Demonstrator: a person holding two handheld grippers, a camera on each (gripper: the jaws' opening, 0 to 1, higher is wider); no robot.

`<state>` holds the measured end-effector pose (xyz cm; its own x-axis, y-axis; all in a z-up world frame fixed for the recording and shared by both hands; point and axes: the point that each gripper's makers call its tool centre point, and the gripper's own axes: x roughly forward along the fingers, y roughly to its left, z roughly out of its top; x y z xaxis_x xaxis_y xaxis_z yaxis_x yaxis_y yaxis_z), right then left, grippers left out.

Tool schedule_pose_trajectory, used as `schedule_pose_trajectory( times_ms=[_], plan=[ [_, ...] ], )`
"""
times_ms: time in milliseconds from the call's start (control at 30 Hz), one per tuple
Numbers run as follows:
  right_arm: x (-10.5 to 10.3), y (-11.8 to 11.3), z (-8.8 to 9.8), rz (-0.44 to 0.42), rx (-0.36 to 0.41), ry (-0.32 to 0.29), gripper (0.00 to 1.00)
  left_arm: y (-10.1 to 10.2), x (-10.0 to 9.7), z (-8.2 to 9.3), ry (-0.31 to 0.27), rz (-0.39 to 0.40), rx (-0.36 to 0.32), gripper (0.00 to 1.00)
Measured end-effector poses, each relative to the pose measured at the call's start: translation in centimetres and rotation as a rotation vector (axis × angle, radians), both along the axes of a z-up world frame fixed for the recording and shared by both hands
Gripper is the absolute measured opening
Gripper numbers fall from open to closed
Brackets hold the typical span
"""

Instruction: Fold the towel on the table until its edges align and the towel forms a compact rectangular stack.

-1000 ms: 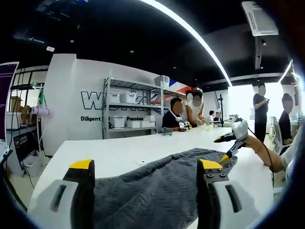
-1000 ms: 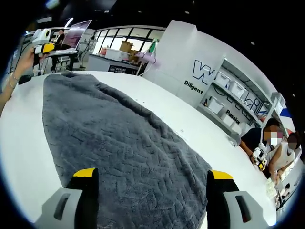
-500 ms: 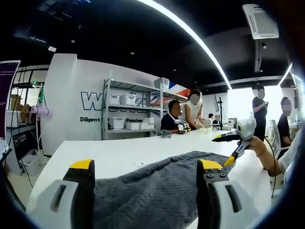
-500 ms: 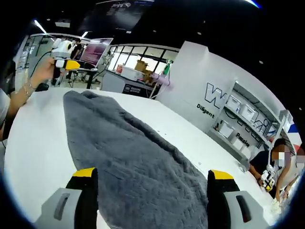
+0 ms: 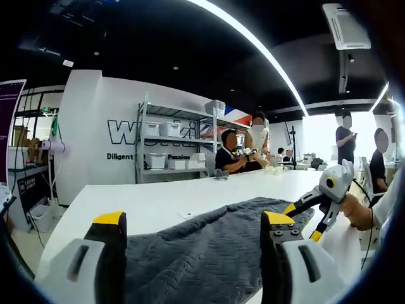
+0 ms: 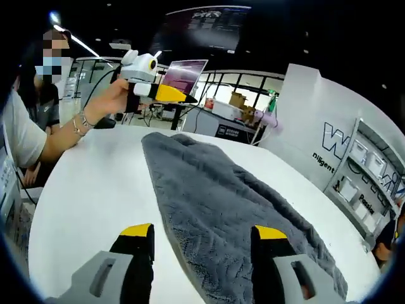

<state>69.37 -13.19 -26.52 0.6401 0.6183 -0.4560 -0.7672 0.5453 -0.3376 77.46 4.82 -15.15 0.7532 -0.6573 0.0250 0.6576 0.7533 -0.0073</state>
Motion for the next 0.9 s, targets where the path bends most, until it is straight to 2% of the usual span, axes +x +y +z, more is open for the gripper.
schedule_pose_trajectory(
  times_ms=[300,500,600,667,767,900],
  plan=[
    [-0.8,1.8,-2.3,0.071,-0.056,0.019,0.28,0.5,0.3,0.0,0.006,0.016,0.001,0.91],
    [-0.3,1.3,-3.9,0.057,-0.13,0.03,0.25,0.5,0.4,-0.1,0.008,0.012,0.007,0.9],
    [0.1,1.0,-4.5,0.049,-0.152,0.031,0.14,0.5,0.3,-0.1,0.01,0.009,0.009,0.9],
    [0.2,1.0,-3.9,0.054,-0.12,0.021,0.06,0.5,0.3,-0.1,0.01,0.008,0.009,0.9],
    [-0.1,1.0,-2.9,0.061,-0.065,0.039,0.05,0.6,0.2,0.0,0.009,0.007,0.01,0.9],
    [-0.2,0.6,-0.9,0.061,0.063,0.075,0.05,0.7,0.3,-0.1,0.014,0.012,0.012,0.9]
  ],
)
